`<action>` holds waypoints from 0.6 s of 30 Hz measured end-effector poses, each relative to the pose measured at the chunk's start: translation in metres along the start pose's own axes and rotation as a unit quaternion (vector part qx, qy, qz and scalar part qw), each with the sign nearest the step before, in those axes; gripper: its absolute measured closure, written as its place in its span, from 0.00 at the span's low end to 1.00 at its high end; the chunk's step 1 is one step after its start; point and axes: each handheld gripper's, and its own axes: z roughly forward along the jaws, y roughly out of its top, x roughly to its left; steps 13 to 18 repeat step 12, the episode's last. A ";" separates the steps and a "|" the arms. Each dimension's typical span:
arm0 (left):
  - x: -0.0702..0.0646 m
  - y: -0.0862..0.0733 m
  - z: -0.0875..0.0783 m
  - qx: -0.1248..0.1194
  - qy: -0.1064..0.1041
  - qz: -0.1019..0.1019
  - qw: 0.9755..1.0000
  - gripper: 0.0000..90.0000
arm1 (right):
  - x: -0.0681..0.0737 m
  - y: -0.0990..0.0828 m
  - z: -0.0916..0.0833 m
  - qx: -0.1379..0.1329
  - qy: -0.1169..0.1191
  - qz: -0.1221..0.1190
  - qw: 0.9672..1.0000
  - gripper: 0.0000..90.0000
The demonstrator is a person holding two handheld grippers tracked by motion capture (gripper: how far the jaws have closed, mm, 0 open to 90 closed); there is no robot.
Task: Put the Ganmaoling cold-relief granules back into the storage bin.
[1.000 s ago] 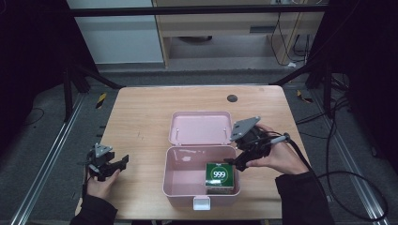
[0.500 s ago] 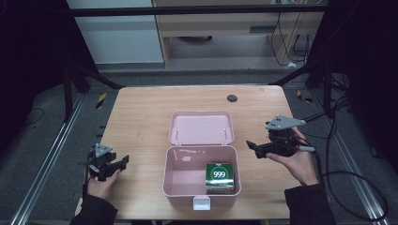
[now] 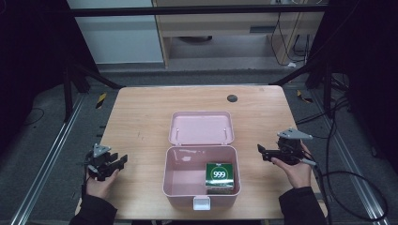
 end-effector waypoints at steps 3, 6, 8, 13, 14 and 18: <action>0.001 -0.001 0.001 0.003 0.004 0.004 1.000 0.60 | -0.005 -0.012 0.000 0.000 -0.012 0.003 1.000 0.06; 0.002 -0.002 0.003 0.003 0.011 0.004 1.000 0.57 | -0.012 -0.022 0.000 -0.002 -0.019 0.020 1.000 0.06; 0.004 -0.003 0.004 0.002 0.015 0.005 1.000 0.54 | -0.016 -0.028 0.002 0.002 -0.022 0.026 0.999 0.06; 0.007 -0.004 0.007 0.004 0.024 0.003 1.000 0.48 | -0.023 -0.036 0.005 0.010 -0.032 0.044 0.998 0.06; 0.007 -0.004 0.007 0.004 0.024 0.003 1.000 0.48 | -0.023 -0.036 0.005 0.010 -0.032 0.044 0.998 0.06; 0.007 -0.004 0.007 0.004 0.024 0.003 1.000 0.48 | -0.023 -0.036 0.005 0.010 -0.032 0.044 0.998 0.06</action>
